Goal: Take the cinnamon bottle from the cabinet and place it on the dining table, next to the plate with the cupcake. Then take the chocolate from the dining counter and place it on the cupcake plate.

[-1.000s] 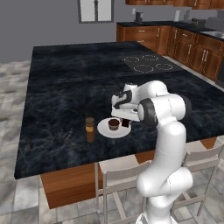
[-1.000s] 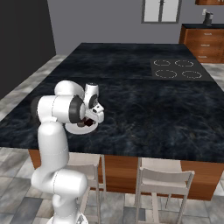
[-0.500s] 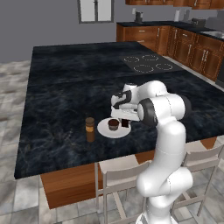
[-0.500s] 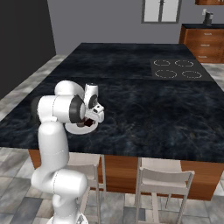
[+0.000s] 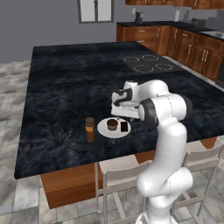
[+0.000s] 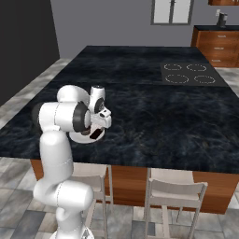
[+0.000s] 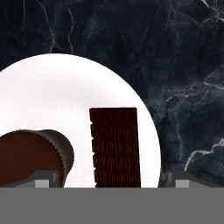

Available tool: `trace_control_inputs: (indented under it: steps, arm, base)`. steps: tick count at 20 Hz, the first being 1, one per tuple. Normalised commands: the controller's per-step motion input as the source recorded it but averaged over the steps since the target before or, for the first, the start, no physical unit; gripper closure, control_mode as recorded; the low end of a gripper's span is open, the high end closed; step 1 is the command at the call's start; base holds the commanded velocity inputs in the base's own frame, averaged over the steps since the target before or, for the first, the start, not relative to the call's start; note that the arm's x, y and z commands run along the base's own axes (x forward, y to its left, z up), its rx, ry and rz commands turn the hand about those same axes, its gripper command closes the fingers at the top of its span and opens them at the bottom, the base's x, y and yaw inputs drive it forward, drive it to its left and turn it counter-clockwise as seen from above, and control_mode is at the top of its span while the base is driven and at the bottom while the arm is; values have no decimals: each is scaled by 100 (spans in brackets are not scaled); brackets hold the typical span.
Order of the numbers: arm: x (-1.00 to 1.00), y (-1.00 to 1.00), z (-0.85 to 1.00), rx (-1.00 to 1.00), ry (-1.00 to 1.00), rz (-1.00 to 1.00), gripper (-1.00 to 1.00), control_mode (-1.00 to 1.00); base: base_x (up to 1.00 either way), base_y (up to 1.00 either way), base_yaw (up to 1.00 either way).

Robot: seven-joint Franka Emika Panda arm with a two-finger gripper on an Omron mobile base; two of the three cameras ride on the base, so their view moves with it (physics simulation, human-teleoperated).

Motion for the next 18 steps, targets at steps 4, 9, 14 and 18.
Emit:
trace_control_inputs:
  steps: [4, 9, 14, 18]
  arm:
    - [-5, 0, 78, 1, -2, 0, -100, -100]
    - [-33, 8, 83, 0, -6, 2, -100, -100]
    - [-67, 29, 66, 0, -15, 9, -100, -100]
    - [-91, 36, 62, -8, -28, 13, -100, -100]
  base:
    - [0, 0, 0]
    - [0, 0, 0]
    - [0, 0, 0]
    - [0, 0, 0]
